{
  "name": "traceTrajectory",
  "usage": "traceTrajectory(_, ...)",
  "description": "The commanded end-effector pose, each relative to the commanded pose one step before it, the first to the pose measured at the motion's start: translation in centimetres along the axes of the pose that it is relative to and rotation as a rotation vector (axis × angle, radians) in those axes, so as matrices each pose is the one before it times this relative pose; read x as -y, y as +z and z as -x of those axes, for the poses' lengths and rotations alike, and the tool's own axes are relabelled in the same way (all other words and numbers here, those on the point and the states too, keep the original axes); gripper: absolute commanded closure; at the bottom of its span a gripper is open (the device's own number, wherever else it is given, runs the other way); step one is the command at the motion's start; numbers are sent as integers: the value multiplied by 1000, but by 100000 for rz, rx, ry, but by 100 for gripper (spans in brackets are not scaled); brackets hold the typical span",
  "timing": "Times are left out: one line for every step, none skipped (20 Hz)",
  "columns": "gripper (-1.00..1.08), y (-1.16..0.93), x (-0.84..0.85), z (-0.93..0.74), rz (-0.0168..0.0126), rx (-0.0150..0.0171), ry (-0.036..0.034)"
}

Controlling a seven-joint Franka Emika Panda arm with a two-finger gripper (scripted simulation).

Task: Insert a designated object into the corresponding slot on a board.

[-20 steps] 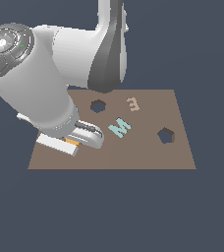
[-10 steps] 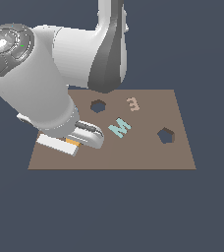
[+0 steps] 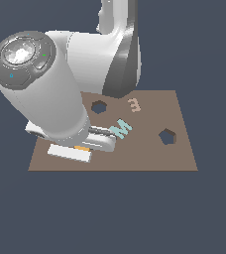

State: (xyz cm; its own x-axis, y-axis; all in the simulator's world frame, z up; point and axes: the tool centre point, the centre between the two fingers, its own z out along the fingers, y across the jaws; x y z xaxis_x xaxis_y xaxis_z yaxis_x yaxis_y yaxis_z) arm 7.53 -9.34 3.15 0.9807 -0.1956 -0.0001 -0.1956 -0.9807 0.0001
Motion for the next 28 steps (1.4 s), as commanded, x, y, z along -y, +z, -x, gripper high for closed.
traceTrajectory(108, -90, 1673, -483, -31, -60, -6928)
traceTrajectory(108, -28, 756, -235, 3, -3, -3268)
traceTrajectory(108, -30, 811, -250, 3, -3, -3503)
traceTrajectory(108, -31, 866, -265, 3, -2, -3734)
traceTrajectory(108, -32, 882, -269, 3, -2, -3801)
traceTrajectory(108, -31, 873, -266, 2, -2, -3759)
traceTrajectory(108, -30, 865, -263, 2, -1, -3721)
traceTrajectory(108, -30, 858, -260, 2, -1, -3686)
traceTrajectory(108, -29, 852, -258, 1, -1, -3657)
traceTrajectory(108, -29, 847, -255, 1, 0, -3630)
traceTrajectory(108, -29, 842, -253, 1, 0, -3606)
traceTrajectory(108, -28, 838, -250, 1, 0, -3586)
traceTrajectory(108, -28, 835, -248, 0, 1, -3570)
traceTrajectory(108, -28, 834, -247, 0, 1, -3561)
traceTrajectory(108, -27, 832, -245, 0, 1, -3551)
traceTrajectory(108, -27, 832, -243, -1, 2, -3543)
traceTrajectory(108, -27, 832, -242, -1, 2, -3542)
traceTrajectory(108, -27, 834, -240, -1, 2, -3543)
traceTrajectory(108, -26, 836, -238, -1, 3, -3547)
traceTrajectory(108, -26, 839, -237, -2, 3, -3557)
traceTrajectory(108, -26, 844, -236, -2, 4, -3571)
traceTrajectory(108, -26, 848, -234, -2, 4, -3583)
traceTrajectory(108, -26, 853, -232, -3, 5, -3595)
traceTrajectory(108, -26, 857, -230, -3, 6, -3609)
traceTrajectory(108, -25, 848, -224, -4, 6, -3561)
traceTrajectory(108, -23, 796, -209, -4, 6, -3338)
traceTrajectory(108, -21, 742, -192, -4, 7, -3107)
traceTrajectory(108, -19, 687, -173, -5, 8, -2871)
